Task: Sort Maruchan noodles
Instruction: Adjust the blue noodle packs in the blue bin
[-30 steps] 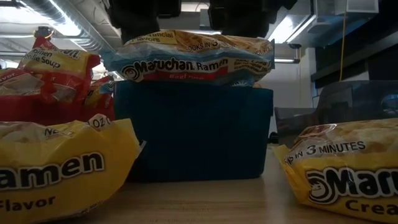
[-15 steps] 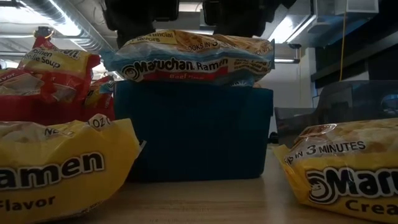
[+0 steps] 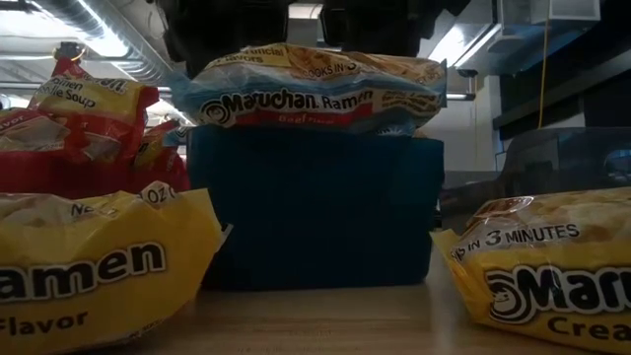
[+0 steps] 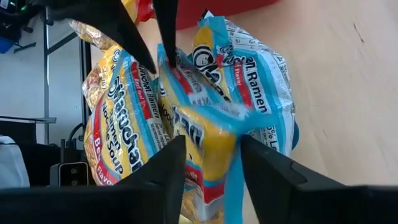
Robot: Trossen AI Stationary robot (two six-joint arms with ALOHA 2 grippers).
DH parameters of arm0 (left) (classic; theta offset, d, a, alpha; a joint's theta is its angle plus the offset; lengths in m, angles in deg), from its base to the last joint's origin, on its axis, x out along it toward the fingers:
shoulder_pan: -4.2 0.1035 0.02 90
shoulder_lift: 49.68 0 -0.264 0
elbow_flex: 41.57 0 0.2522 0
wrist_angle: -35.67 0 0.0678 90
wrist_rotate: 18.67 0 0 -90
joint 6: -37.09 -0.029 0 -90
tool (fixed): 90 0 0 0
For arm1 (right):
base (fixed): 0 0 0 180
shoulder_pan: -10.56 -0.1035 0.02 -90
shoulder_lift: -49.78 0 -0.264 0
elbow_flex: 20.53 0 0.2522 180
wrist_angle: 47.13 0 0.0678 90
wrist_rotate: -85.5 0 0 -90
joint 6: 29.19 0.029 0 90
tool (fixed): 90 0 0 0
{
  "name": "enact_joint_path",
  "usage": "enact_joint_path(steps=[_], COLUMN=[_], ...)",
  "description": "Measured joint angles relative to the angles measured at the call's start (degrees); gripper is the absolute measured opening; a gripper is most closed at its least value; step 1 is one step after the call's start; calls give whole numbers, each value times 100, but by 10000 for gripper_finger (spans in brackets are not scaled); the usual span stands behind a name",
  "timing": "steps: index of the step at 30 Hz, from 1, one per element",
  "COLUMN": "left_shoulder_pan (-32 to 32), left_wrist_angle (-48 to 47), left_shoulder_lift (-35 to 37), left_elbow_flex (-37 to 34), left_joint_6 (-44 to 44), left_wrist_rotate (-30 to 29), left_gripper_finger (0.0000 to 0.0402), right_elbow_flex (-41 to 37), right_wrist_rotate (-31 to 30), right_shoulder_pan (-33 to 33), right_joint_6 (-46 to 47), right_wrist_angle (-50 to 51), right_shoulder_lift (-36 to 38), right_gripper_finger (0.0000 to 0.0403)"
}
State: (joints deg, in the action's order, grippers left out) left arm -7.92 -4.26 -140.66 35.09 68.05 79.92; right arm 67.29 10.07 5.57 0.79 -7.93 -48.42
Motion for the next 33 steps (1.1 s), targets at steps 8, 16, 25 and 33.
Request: enact_joint_path(steps=[8, 16, 25, 33], left_shoulder_pan=[2, 3, 11, 11], left_wrist_angle=[-9, -16, -144, -216], left_shoulder_lift=[-2, -2, 0, 2], left_elbow_flex=[-9, -9, -9, -9], left_joint_6=[26, 7, -4, 0], left_wrist_rotate=[135, -108, -209, -309], left_gripper_finger=[64, 64, 16, 1], right_elbow_flex=[0, 0, 0, 0], right_wrist_rotate=[98, 95, 141, 151], right_shoulder_pan=[0, 0, 2, 2], right_joint_6=[1, -18, -23, -44], right_wrist_angle=[1, 4, 6, 17], right_shoulder_lift=[-2, -2, -2, 0], right_gripper_finger=[51, 6, 2, 1])
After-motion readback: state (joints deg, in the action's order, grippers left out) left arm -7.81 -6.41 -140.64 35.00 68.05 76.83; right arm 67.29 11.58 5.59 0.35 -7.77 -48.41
